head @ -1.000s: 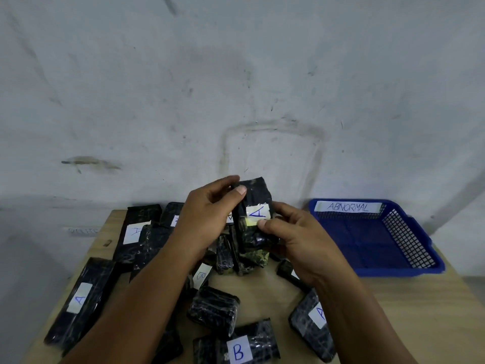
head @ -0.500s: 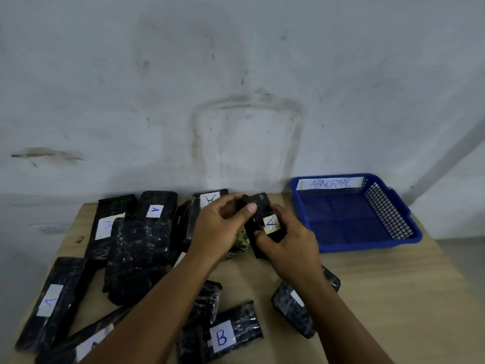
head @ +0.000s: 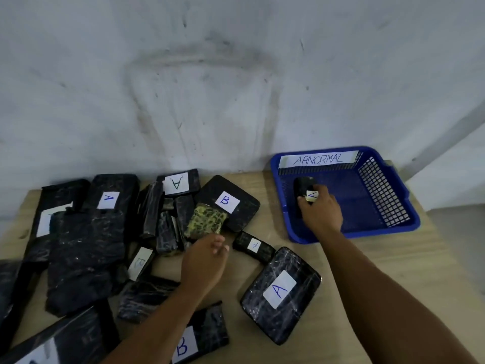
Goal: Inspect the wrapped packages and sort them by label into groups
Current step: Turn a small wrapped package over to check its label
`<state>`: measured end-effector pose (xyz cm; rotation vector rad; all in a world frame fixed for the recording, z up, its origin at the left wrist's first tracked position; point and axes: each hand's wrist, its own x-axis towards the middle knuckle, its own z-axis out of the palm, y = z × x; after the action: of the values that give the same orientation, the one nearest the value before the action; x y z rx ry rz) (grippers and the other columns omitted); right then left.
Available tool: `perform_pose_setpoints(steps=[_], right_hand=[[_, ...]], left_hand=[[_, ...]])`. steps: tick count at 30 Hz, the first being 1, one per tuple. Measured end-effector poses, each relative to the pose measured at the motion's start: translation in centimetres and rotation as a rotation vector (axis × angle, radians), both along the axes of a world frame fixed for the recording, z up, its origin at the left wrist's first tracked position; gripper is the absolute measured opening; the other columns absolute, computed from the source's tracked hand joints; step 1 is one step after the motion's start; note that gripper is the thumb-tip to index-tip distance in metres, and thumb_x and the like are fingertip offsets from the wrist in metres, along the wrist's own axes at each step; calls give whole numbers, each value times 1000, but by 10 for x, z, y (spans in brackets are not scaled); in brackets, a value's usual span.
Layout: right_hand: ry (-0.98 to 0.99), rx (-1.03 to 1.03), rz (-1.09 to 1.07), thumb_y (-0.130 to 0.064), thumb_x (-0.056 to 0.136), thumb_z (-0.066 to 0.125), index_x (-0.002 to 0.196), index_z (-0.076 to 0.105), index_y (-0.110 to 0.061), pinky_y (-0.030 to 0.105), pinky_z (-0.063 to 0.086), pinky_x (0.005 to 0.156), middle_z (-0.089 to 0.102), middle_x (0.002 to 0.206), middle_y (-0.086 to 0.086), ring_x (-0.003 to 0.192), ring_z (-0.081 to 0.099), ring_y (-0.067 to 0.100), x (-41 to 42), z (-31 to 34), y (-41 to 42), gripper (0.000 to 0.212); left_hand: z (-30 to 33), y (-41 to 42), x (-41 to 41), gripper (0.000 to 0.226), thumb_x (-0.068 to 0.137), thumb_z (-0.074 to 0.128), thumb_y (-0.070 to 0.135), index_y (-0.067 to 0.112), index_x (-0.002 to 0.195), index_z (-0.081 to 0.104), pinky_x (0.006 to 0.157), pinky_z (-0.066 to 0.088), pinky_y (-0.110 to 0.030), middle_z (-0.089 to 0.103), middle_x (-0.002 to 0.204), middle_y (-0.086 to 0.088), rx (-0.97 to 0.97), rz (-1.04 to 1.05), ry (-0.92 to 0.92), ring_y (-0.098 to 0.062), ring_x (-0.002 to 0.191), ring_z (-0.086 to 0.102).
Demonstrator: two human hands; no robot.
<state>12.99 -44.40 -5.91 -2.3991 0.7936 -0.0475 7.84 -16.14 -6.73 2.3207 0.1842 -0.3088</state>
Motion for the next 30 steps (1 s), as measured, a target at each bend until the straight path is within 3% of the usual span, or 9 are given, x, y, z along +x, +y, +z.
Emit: perform_pose_setpoints(steps=[3, 7, 14, 16, 19, 21, 24, 26, 30], right_hand=[[46, -1, 94, -42, 97, 67, 142, 50, -17, 47, 52, 87, 60, 130, 22, 116, 59, 43, 27, -18, -5, 54], [23, 45, 163, -45, 95, 71, 138, 57, -15, 44, 52, 87, 63, 130, 20, 117, 60, 41, 56, -29, -4, 55], [5, 28, 213, -41, 101, 66, 137, 67, -15, 38, 52, 81, 72, 124, 20, 112, 66, 40, 69, -40, -3, 45], [-18, 59, 193, -42, 101, 64, 134, 69, -13, 41, 55, 88, 73, 122, 20, 112, 67, 39, 68, -36, -4, 44], [-71, 73, 127, -52, 100, 61, 135, 67, -12, 51, 50, 103, 69, 127, 22, 120, 61, 41, 66, -29, -4, 54], [-105, 83, 69, -55, 99, 61, 140, 63, -15, 50, 46, 107, 59, 139, 23, 129, 51, 43, 61, -18, 1, 58], [-180, 106, 15, -49, 100, 63, 146, 57, -15, 48, 38, 111, 46, 151, 22, 138, 40, 42, 48, 4, 13, 57], [-252, 105, -10, -45, 100, 65, 146, 57, -15, 48, 36, 112, 44, 151, 21, 139, 39, 40, 37, 20, 23, 56], [-401, 132, 17, -36, 100, 67, 140, 61, -15, 37, 38, 107, 53, 143, 17, 131, 47, 33, 9, 47, 53, 46]], left_hand=[[-6, -13, 0, 19, 96, 67, 29, 27, 115, 70, 71, 39, -11, 65, 91, 19, 52, -84, -11, 3, 82, 58], [-10, -27, 7, 23, 96, 67, 25, 21, 119, 70, 73, 46, -20, 71, 108, 8, 96, -124, -94, -7, 90, 62], [-14, -12, 16, 29, 84, 73, 13, 18, 113, 71, 86, 55, -43, 70, 107, 0, 172, 77, -376, -24, 101, 64], [-16, -3, 22, 48, 80, 78, 21, 16, 126, 65, 94, 49, -49, 63, 120, -7, 276, 145, -372, -33, 111, 57], [-20, 7, 32, 92, 76, 78, 58, 14, 149, 43, 109, 33, -58, 42, 144, -16, 428, 200, -153, -40, 133, 37], [-21, 13, 37, 107, 68, 72, 78, 16, 150, 41, 109, 31, -58, 38, 148, -15, 509, 159, -42, -40, 135, 33], [-18, 17, 40, 94, 67, 69, 83, 20, 135, 57, 105, 32, -54, 47, 143, -12, 546, 103, -27, -39, 131, 37], [-15, 19, 42, 82, 72, 71, 76, 21, 132, 57, 106, 31, -54, 57, 137, -9, 501, 113, -10, -37, 130, 43], [1, 29, 44, 55, 83, 76, 56, 21, 121, 57, 107, 37, -51, 68, 112, -2, 157, 245, 24, -32, 113, 61]])
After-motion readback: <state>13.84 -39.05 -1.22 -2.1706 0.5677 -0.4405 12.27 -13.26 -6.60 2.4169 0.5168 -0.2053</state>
